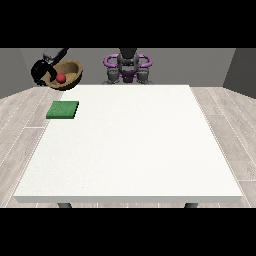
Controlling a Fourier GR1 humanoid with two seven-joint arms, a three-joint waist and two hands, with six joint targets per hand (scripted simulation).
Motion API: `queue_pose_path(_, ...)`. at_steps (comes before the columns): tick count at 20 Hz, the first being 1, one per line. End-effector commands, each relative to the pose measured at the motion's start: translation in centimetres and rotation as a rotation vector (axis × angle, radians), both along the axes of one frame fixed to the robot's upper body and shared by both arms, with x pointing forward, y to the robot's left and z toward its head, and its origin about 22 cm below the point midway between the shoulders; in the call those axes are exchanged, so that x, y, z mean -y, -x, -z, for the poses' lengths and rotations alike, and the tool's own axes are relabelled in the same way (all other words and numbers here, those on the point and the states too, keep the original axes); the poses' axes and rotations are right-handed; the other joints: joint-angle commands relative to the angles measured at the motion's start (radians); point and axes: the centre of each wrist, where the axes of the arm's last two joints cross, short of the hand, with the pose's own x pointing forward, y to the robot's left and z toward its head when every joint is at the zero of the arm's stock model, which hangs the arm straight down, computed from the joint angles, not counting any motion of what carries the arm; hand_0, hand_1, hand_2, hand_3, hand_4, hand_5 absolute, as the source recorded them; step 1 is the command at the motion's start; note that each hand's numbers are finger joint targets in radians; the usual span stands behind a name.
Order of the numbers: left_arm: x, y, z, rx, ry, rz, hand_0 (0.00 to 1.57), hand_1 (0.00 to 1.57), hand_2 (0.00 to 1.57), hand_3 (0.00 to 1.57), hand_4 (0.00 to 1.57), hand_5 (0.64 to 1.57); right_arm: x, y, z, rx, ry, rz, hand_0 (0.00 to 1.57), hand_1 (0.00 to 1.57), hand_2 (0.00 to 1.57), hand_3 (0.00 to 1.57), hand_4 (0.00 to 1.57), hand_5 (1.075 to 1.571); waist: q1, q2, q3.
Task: Pick the cup and pour the ball into the bowl, then pick the bowl and place it on the pad
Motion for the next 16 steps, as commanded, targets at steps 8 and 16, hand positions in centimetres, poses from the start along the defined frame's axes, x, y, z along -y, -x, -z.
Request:
queue_pose_path(8,-1.1,1.2,1.0,0.081,-0.014,0.028,0.0,0.0,0.0,0.0,1.21,1.555,4.3,0.5,-2.5,0.075,-0.004,0.049,1.57,1.57,1.57,0.38,1.12,1.568,0.024,0.096,0.0014)
queue_pose_path(16,-2.2,1.1,-1.3,0.136,-0.011,0.02,0.0,0.0,0.0,0.0,1.21,1.556,0.3,-1.6,0.4,0.121,-0.134,0.037,1.57,1.57,1.57,0.45,1.04,1.57,0.021,0.173,0.0011)
